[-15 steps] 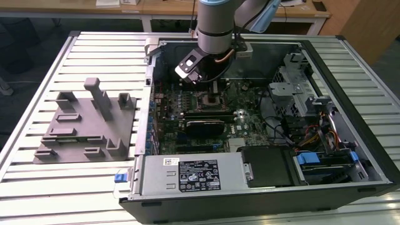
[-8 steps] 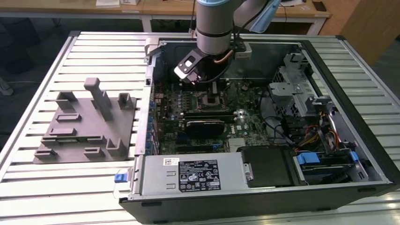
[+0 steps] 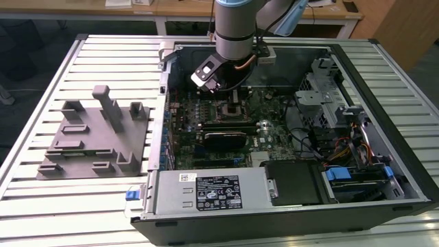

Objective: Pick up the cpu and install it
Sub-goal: 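Place the cpu into insertion slot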

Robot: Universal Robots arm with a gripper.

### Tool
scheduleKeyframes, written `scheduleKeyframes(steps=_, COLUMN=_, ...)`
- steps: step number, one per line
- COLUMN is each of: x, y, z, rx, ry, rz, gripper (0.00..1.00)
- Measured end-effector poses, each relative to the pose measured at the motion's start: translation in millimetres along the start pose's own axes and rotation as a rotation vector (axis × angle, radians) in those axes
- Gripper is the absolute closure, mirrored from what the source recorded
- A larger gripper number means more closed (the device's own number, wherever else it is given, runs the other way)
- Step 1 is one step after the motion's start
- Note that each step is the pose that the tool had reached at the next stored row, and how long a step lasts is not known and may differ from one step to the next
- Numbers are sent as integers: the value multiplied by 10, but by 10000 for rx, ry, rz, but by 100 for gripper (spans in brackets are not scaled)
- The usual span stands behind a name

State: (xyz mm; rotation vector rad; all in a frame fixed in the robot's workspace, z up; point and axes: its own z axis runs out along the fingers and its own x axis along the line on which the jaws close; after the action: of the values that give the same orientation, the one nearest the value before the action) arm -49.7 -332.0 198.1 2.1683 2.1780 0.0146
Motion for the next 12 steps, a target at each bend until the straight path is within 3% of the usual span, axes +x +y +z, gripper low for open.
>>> scheduleKeyframes(steps=12, x=-1, y=2, z=-26, rx=-1, ry=2, rz=1, gripper=89)
